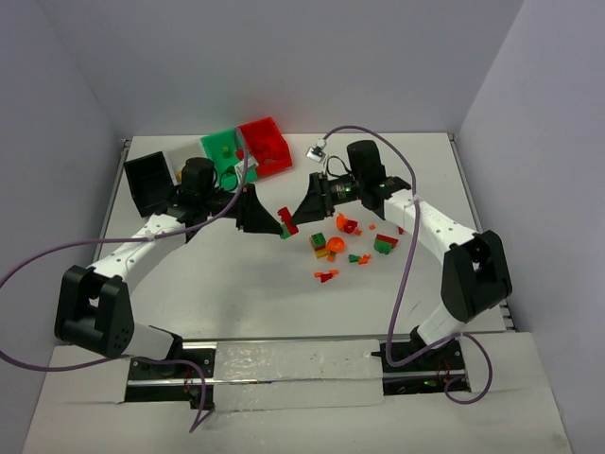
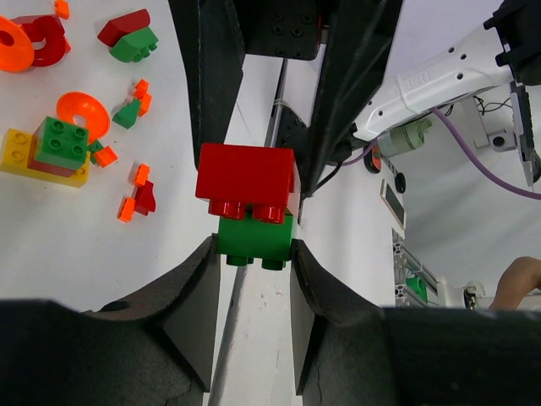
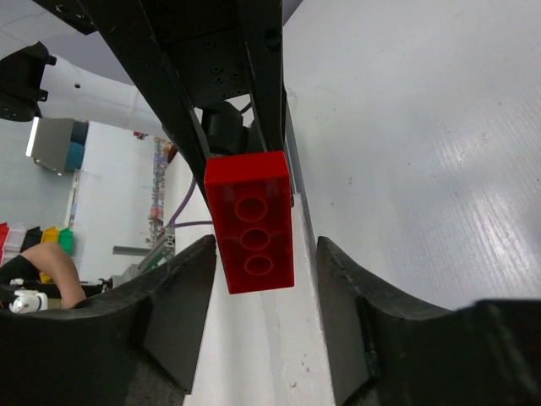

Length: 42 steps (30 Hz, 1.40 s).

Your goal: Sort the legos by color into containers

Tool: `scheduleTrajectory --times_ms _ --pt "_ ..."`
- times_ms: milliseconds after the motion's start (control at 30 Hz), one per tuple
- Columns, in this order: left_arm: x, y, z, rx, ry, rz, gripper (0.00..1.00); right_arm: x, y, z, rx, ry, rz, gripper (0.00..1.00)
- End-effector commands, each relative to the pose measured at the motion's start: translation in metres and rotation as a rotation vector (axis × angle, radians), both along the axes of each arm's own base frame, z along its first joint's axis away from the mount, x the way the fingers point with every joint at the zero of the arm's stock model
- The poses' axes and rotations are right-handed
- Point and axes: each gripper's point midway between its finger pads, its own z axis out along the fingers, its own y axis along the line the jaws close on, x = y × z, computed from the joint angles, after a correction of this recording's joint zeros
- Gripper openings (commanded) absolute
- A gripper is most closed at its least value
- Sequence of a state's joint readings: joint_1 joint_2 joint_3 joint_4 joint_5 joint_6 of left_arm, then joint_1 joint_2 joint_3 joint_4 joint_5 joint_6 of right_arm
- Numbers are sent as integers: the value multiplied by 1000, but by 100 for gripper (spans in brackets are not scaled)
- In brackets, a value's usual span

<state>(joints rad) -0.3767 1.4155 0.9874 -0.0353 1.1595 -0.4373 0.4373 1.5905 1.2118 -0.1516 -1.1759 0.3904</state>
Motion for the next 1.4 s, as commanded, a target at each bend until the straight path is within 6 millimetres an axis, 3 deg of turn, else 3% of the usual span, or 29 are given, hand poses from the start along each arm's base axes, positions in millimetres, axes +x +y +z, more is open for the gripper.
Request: scheduleTrajectory --times_ms 0,67,267,300,433,533,767,800,833,867,933,1033,1067,1100,1167,1233,1300,1367 --pt "0 -2 18 -45 -60 -24 0 4 7 16 25 -60 20 54" --pt "0 -3 19 -49 -64 -26 0 3 8 16 23 -62 25 53" --pt "0 -1 13 -33 -73 -29 0 1 7 18 35 -72 31 25" --pt "-1 0 9 -19 -60 -25 0 1 6 18 36 -72 30 18" --pt "2 11 -12 32 -55 -11 0 9 -3 23 42 -83 -5 6" --pt "7 27 -30 68 -24 17 0 21 -14 29 58 -89 -51 1" --pt "21 62 -59 159 -28 92 0 38 -34 36 71 -103 -124 0" --pt "33 68 -58 186 -74 124 0 39 -35 35 68 -101 -132 0" --pt "60 79 -50 229 -143 205 0 41 -37 33 64 -102 -142 0" --pt "71 85 -55 279 -151 258 0 41 -37 32 62 -100 -143 0" --pt "137 108 -36 394 -323 475 0 43 -38 27 47 -102 -162 0" --pt "208 142 -18 541 -452 735 0 47 -39 24 27 -108 -184 0" --pt "219 151 -30 589 -438 775 0 47 -39 24 26 -108 -185 0" --pt "236 156 -17 600 -477 819 0 48 -40 24 14 -113 -191 0" --pt "272 167 -19 656 -497 891 0 50 -41 22 -1 -128 -204 0" --pt "296 172 -26 684 -502 926 0 51 -42 20 -10 -129 -209 0" --pt "316 178 -50 732 -473 957 0 52 -42 17 -19 -125 -213 0" --pt "332 182 -49 747 -487 989 1 52 -43 17 -23 -129 -216 0"
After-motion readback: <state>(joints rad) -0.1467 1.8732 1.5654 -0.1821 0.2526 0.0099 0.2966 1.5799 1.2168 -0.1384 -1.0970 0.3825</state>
